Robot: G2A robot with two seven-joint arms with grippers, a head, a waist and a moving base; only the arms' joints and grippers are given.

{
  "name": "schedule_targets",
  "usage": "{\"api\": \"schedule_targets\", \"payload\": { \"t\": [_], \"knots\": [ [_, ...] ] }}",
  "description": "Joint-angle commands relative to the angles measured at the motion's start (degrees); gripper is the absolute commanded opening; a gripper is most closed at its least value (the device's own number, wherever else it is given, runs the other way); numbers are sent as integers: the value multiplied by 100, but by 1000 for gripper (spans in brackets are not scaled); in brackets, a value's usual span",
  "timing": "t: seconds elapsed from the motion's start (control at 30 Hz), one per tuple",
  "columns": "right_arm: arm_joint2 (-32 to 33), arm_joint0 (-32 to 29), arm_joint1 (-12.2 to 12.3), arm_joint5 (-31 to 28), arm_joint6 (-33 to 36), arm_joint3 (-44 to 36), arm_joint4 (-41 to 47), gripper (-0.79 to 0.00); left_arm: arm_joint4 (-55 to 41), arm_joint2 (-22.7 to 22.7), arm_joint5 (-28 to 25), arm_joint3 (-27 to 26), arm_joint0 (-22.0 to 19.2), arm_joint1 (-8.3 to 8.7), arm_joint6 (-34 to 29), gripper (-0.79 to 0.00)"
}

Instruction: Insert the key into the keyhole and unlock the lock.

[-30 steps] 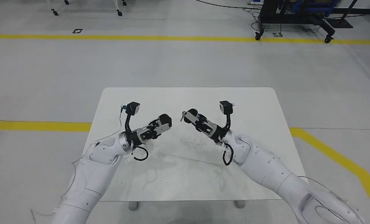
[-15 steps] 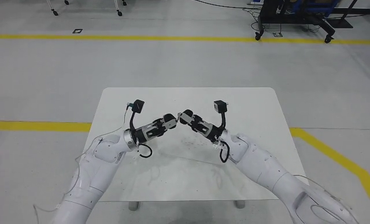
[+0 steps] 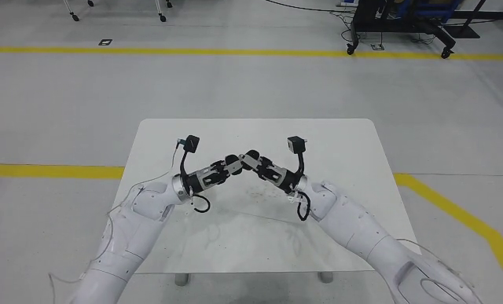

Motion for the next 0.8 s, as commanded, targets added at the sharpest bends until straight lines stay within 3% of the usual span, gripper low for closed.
{"api": "schedule_targets", "payload": {
  "t": [0.0,0.13,0.17,0.2,0.57,0.77],
  "knots": [
    [62,-18,-6,0,24,-5,-29,-785,12,-4,-23,23,4,1,53,-785],
    [194,-71,-15,0,47,-25,-109,-785,-18,-60,-101,26,43,20,121,-785],
    [232,-79,-15,0,41,-30,-166,-560,-28,-81,-121,17,59,28,129,-785],
    [283,-93,-14,0,-3,-39,-234,0,-27,-105,-139,4,76,37,135,-785],
    [338,-103,-11,0,-57,-45,-349,0,-215,-609,-232,-525,466,222,-7,-785],
    [338,-103,-11,0,-57,-45,-349,0,-170,-922,159,-1027,737,355,-319,-785]
  ]
}}
